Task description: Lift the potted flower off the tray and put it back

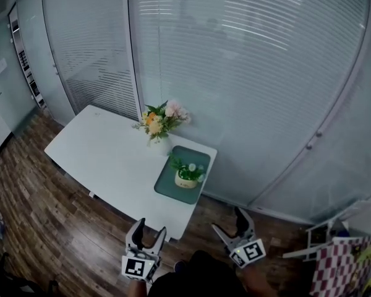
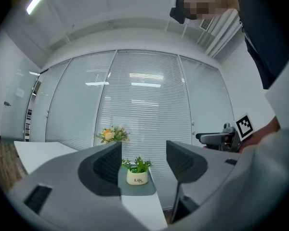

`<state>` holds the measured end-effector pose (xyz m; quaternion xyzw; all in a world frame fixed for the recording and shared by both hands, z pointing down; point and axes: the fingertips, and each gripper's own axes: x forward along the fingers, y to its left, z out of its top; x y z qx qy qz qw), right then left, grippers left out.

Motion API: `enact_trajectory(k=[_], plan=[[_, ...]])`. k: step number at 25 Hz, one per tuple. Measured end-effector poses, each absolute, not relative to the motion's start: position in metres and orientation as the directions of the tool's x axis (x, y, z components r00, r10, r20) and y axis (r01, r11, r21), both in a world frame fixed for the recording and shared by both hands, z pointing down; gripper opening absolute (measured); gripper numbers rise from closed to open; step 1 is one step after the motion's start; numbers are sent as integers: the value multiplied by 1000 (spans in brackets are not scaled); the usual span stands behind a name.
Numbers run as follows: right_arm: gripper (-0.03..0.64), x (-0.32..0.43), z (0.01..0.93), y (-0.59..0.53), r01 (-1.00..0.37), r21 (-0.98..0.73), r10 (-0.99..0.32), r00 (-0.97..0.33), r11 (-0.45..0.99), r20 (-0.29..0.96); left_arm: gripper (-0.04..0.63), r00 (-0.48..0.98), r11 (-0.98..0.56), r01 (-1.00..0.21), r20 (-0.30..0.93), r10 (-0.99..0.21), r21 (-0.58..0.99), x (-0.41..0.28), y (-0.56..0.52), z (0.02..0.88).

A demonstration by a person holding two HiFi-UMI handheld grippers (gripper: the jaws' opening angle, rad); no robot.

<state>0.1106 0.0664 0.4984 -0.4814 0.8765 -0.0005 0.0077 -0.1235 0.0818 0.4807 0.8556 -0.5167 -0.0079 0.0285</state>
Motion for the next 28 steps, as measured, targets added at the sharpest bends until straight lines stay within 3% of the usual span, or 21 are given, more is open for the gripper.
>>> enact_trajectory(k=[16,24,28], plan=[[370,99,494,68,-825,-39,-826,-564,564,-2,268,499,-497,-866,32,-866,54,-119,83,485],[370,104,522,65,-821,9,-820,-569,571,61,268,514,-510,-857,64,-856,71,-116,76,498],[370,100,538,53,-795,33,-788,-595,606,157,268,521,-517,-853,82,-849,67,-112,61,507]])
